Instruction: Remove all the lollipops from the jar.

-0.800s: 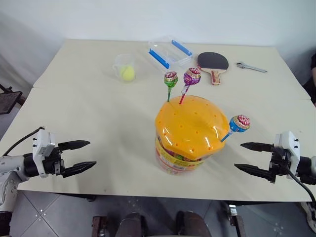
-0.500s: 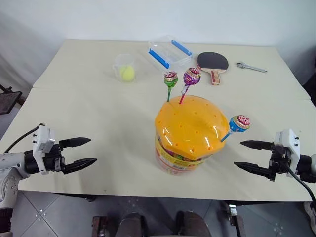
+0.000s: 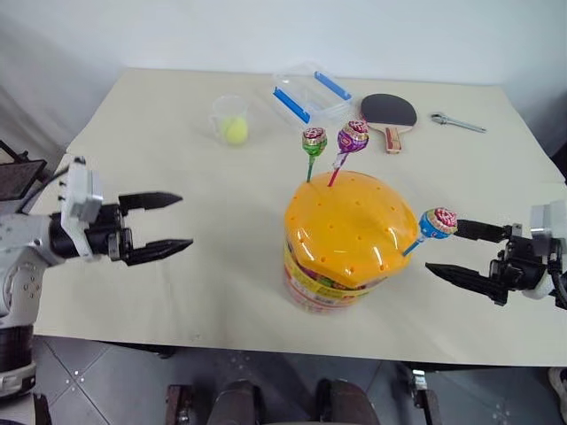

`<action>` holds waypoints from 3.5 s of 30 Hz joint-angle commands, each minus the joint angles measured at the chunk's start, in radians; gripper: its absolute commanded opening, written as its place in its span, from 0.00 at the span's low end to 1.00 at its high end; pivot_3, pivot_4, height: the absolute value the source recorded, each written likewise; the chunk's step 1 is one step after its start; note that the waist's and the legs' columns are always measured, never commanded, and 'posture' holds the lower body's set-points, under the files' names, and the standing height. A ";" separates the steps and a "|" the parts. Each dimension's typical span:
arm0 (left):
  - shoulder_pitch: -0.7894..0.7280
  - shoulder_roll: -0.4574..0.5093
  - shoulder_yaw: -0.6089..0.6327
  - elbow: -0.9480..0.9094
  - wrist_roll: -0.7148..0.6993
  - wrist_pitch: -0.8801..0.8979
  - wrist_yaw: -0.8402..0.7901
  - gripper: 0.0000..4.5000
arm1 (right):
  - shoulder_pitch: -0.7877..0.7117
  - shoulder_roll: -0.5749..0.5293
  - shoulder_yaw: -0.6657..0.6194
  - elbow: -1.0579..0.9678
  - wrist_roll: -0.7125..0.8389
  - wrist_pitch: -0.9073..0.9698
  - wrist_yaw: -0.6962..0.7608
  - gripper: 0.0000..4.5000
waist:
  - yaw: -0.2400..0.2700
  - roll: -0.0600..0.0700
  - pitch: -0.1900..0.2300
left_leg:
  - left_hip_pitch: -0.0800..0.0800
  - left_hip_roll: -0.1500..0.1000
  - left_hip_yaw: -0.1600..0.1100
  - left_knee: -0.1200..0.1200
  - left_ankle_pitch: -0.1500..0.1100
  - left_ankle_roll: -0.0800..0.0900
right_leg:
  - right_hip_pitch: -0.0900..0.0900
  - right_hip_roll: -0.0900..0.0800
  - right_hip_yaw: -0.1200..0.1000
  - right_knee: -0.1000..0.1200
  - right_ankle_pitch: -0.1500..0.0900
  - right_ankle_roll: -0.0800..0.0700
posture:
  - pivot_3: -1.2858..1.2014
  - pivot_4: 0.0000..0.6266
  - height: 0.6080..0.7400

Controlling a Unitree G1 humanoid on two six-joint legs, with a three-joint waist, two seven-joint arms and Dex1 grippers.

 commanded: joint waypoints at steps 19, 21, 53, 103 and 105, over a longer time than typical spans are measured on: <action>-0.637 -0.398 -0.294 0.473 0.079 -0.149 -0.251 1.00 | 0.173 0.051 -0.302 -0.321 0.305 0.057 -0.023 0.99 | 0.010 -0.007 0.004 | -0.011 -0.001 0.002 0.009 0.000 0.001 | -0.012 0.000 0.001 0.009 0.000 0.000 | 0.52 0.24 1.00; -0.668 -0.436 -0.308 0.509 0.091 -0.161 -0.267 1.00 | 0.166 0.049 -0.312 -0.334 0.321 0.051 -0.039 0.99 | 0.010 -0.008 0.004 | -0.011 -0.001 0.002 0.009 0.000 0.001 | -0.012 0.000 0.001 0.009 0.000 0.000 | 0.52 0.24 1.00; -0.797 -0.499 -0.276 0.465 0.112 -0.091 -0.223 0.01 | 0.068 0.029 -0.246 -0.296 0.197 0.000 -0.143 1.00 | 0.013 -0.009 0.005 | -0.013 -0.001 0.001 0.011 0.000 0.001 | -0.013 0.000 0.001 0.009 0.000 0.000 | 0.52 0.24 1.00; -0.627 0.096 -0.419 0.000 0.277 0.878 0.435 0.99 | -0.076 -0.009 -0.131 -0.082 0.063 -0.048 0.048 1.00 | 0.015 -0.012 0.007 | -0.013 -0.001 0.001 0.012 0.000 0.001 | -0.014 0.000 0.003 0.013 0.000 0.000 | 0.52 0.24 1.00; -0.639 0.034 -0.377 0.015 0.253 0.731 0.394 0.99 | -0.068 -0.006 -0.141 -0.093 0.067 -0.046 0.042 1.00 | 0.018 -0.012 0.007 | -0.013 -0.001 0.001 0.013 0.000 0.001 | -0.014 0.000 0.003 0.013 0.000 0.000 | 0.52 0.24 1.00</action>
